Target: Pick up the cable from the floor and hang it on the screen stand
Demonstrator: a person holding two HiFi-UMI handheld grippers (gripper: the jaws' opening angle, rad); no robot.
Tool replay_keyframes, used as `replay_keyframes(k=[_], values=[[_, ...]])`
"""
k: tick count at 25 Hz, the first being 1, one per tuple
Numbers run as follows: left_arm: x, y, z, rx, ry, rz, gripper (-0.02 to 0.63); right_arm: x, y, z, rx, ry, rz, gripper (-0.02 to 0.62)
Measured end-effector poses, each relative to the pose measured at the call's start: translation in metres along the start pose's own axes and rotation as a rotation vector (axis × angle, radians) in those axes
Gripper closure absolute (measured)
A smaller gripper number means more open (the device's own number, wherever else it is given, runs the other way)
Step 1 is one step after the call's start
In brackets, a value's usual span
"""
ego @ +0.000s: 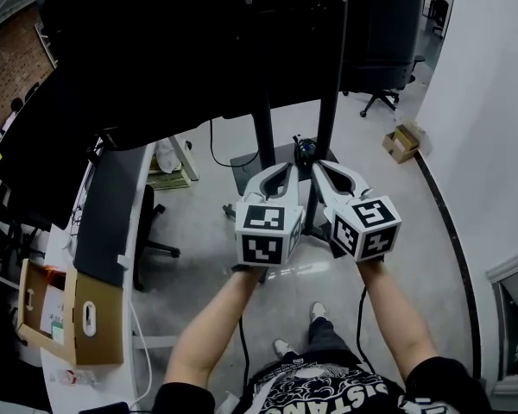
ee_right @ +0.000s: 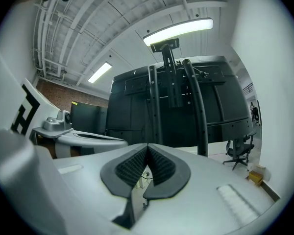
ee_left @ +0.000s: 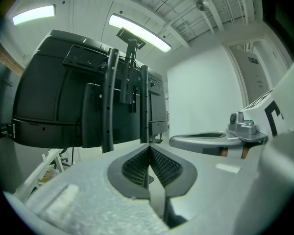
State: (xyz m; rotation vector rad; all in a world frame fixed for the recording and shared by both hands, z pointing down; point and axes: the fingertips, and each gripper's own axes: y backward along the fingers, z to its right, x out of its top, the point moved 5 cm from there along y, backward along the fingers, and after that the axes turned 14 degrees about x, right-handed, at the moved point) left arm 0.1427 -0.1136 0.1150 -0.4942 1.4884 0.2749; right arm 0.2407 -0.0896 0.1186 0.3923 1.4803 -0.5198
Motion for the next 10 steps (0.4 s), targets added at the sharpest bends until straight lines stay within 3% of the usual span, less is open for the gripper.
replay_keyframes(k=[10], values=[[-0.003,0.015,0.010,-0.032,-0.001,-0.005,0.606,-0.004,0.010,-0.016,-0.004,-0.002,-0.013,0.591]])
